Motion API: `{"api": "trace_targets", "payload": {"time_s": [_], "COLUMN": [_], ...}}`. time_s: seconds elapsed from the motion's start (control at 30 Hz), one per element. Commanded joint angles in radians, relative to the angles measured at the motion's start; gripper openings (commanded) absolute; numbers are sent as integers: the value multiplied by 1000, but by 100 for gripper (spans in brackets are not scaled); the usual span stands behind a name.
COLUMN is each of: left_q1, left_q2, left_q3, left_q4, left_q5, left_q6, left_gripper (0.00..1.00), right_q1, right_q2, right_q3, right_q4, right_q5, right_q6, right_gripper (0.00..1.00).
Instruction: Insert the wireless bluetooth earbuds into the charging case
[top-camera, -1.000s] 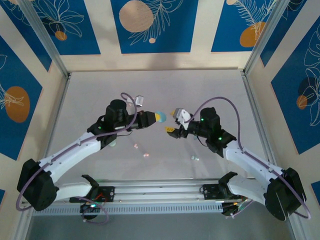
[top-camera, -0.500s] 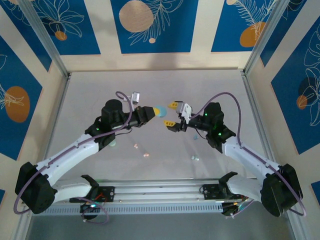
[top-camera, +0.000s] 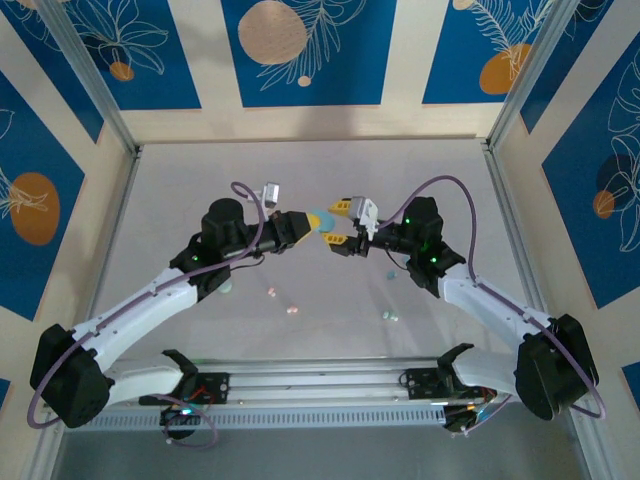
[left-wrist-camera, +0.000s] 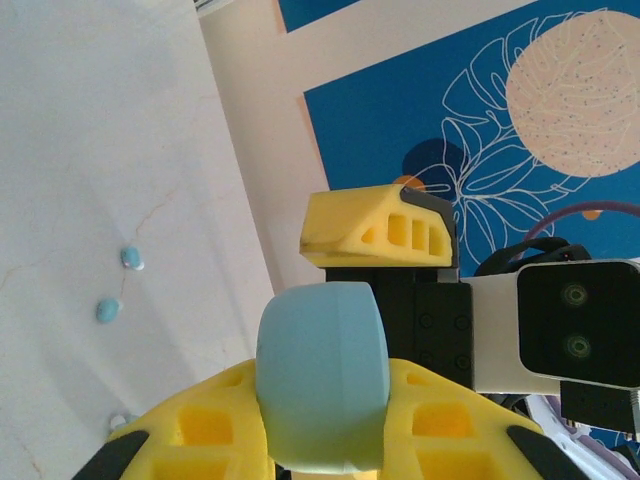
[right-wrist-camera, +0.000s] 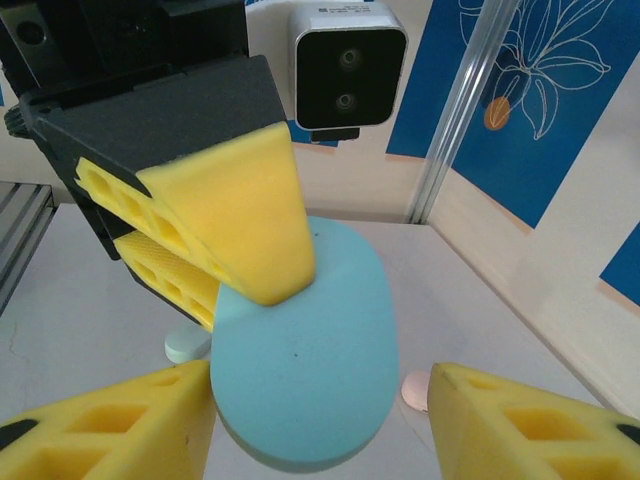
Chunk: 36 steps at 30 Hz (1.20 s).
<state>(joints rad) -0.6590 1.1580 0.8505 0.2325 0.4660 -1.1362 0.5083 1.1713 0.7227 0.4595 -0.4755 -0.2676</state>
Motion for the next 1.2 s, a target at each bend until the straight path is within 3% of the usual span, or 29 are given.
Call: {"api": "trace_targets", "payload": {"time_s": [0.0,0.37,0.43,0.53,0.6,0.73,0.8,0.87,0.93,1.07,1.17], "left_q1": [-4,-4,-3,-3,-3,-2,-4,-3,-4,-3,-4], "left_q2": [-4,8,5,-15,-43,-126,-168,-188,-192,-186,-159], "left_q3": [-2,-4,-4,13,40,66,32,6,11,-12,-34], "left_q4": [50,59,60,12,-72,-222,-206,-206,-257,-212,-100], "left_q5": [25,37,34,21,-6,-131,-157,-65,-14,86,128], "left_q6": [-8,-2,11,85,196,514,704,949,1103,1229,1205], "left_gripper": [15,17,24,48,66,82,83,83,83,79,77], "right_q1": [6,6,5,-10,-28,-72,-86,-94,-96,-100,-100], "right_q2": [7,-11,-16,-25,-33,-26,-19,-15,-16,-19,-18], "right_q3": [34,52,60,69,76,117,136,149,156,183,193], "right_q4": [1,-44,-64,-101,-130,-223,-267,-286,-299,-346,-357], "right_q5": [-7,-35,-40,-75,-111,-229,-280,-325,-348,-376,-390], "right_q6": [14,22,29,49,89,147,160,167,170,154,146], "right_gripper": [56,40,38,35,35,35,36,36,36,35,36]}}
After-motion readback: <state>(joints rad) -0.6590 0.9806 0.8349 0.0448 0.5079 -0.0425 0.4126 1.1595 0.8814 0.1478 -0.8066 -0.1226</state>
